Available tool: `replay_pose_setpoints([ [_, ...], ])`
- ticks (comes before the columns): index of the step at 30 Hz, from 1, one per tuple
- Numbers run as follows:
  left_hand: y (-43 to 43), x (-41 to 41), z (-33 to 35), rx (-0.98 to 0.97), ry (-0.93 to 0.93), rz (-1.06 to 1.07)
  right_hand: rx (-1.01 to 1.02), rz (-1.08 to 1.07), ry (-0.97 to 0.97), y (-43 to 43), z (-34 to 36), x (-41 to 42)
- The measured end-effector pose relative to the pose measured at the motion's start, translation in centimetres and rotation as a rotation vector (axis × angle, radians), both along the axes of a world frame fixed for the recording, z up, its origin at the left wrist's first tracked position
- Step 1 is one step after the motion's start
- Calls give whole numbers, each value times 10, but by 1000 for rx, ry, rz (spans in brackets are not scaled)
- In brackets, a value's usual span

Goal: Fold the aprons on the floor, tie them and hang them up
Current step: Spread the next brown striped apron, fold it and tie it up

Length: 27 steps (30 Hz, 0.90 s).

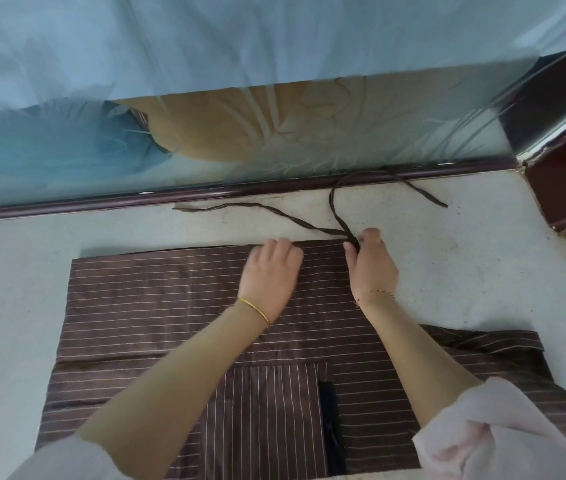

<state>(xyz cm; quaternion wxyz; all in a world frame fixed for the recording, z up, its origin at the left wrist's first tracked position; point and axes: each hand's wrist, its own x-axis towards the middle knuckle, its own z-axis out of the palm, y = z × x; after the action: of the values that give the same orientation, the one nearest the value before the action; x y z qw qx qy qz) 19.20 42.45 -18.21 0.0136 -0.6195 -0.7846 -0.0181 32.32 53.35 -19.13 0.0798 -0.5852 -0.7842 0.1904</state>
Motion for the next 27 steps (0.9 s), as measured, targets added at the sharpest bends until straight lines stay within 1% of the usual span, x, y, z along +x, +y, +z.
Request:
replay_pose_setpoints([
  [1,-6,15,-6,44,-59,-41,74,-15,32,-7,6,6],
  [3,-15,39,-16,45,-154,-32,231,20,58,-32,14,22],
  [5,-22,51,-21,-66,-203,31,282,125,87,-72,13,42],
  [8,-31,54,-32,-203,-146,33,260,313,-18,-121,-8,72],
  [10,-34,53,-38,-217,-124,21,218,392,-123,-127,-23,92],
  [13,-34,55,-40,-203,-116,18,210,420,-202,-111,-29,124],
  [16,-29,56,-36,-184,-116,27,219,333,-247,-90,-28,151],
  [18,-25,63,-29,-108,-90,37,247,218,-213,-82,-24,162],
  [20,-16,78,-23,6,-86,-58,272,120,-165,-79,-17,170],
  [22,-6,93,-20,81,-114,-261,267,53,-145,-72,-5,173],
  [24,7,110,-12,53,-176,-469,207,-61,-184,-61,8,177],
  [25,13,118,-7,-14,-207,-520,173,-125,-224,-54,14,181],
  [27,23,130,1,-172,-235,-517,117,-262,-306,-41,24,192],
])
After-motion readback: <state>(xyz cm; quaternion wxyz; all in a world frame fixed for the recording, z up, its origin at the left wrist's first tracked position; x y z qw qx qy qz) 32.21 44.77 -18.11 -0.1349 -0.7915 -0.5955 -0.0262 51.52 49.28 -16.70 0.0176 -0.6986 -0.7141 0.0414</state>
